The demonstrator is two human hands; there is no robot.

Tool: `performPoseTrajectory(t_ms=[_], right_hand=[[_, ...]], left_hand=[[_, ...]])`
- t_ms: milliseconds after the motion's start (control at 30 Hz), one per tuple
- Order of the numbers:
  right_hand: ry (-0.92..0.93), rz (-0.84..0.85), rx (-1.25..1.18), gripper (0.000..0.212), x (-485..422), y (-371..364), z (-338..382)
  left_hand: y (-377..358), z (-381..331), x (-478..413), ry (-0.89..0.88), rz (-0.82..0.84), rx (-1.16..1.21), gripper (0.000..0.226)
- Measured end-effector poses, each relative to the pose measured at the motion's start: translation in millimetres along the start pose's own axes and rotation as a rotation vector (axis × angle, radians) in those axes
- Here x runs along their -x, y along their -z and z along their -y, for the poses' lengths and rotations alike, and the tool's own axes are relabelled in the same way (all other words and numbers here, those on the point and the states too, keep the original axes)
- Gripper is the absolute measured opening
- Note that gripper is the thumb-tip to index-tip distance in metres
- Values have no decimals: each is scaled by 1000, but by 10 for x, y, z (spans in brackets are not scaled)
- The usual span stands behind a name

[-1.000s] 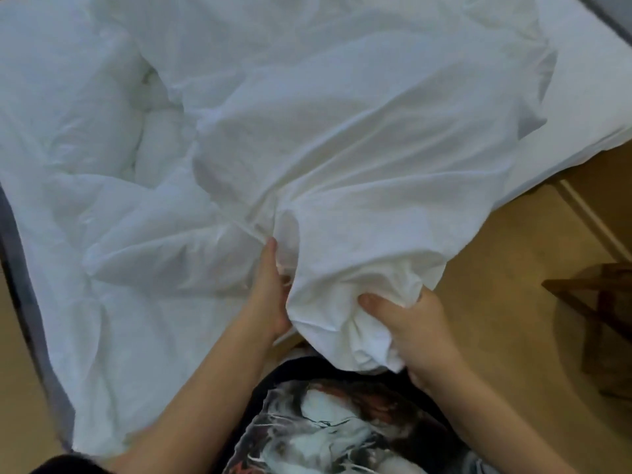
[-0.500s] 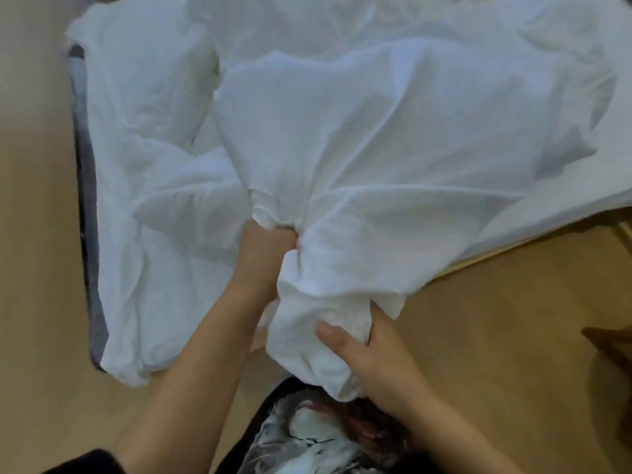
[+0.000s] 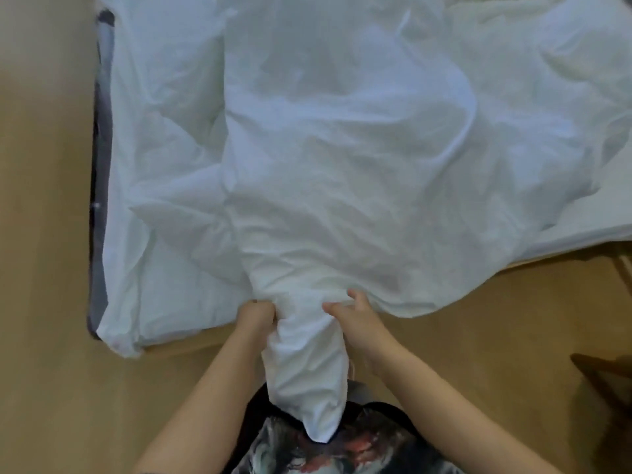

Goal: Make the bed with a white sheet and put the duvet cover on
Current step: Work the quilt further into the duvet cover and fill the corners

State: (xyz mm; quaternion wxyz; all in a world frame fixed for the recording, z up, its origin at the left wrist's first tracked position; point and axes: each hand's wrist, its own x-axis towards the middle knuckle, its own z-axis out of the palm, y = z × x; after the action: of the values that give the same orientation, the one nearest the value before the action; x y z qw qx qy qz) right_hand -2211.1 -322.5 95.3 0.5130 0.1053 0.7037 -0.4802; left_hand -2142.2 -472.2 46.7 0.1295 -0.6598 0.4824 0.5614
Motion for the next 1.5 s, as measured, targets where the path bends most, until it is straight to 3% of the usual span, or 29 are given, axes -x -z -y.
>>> performPoseTrajectory(t_ms=[133, 233, 333, 433, 567, 633, 700, 833, 933, 1067, 1167, 1267, 1367, 1433, 1500], right_hand=[[115, -141, 58, 68, -272, 56, 224], [213, -221, 91, 63, -443, 50, 523], [308, -262, 224, 62, -568, -47, 850], [491, -278, 453, 59, -686, -270, 1181], [631, -268, 666, 54, -942, -661, 1618], [627, -273, 746, 58, -1112, -826, 1825], [574, -274, 870, 67, -1286, -937, 1964], [429, -320, 1148, 67, -1493, -1003, 2012], [362, -338, 1221, 43, -1586, -1093, 2016], [368, -341, 1235, 9, -1630, -1148, 2065], [409, -327, 1181, 26, -1583, -1061, 2108], [478, -367, 1132, 27, -1447, -997, 2203], [562, -384, 1069, 26, -1322, -1073, 2363], [655, -328, 1077, 26, -1287, -1270, 2453], [706, -218, 1192, 26, -1318, -1565, 2466]], left_hand=[[-25, -448, -93, -202, 79, 244, 32], [33, -935, -335, -424, 40, 323, 54], [149, -1394, -678, -275, -6, 443, 74], [282, -1732, -1024, -139, 69, 653, 66], [446, -2032, -1170, -227, 374, 86, 48], [482, -2129, -1205, -257, 573, -58, 24], [462, -2182, -1249, -218, 690, -79, 18], [295, -2261, -1439, -231, 663, 7, 28], [171, -2347, -1506, -269, 611, 202, 40], [67, -2468, -1523, -228, 670, 582, 30], [107, -2544, -1411, -223, 794, 637, 46], [389, -2708, -1198, -311, 844, 651, 46], [1388, -2648, -1335, -419, 626, 820, 27], [2175, -2293, -1470, -443, 306, 824, 17], [2511, -1816, -1585, -289, -83, 601, 9]])
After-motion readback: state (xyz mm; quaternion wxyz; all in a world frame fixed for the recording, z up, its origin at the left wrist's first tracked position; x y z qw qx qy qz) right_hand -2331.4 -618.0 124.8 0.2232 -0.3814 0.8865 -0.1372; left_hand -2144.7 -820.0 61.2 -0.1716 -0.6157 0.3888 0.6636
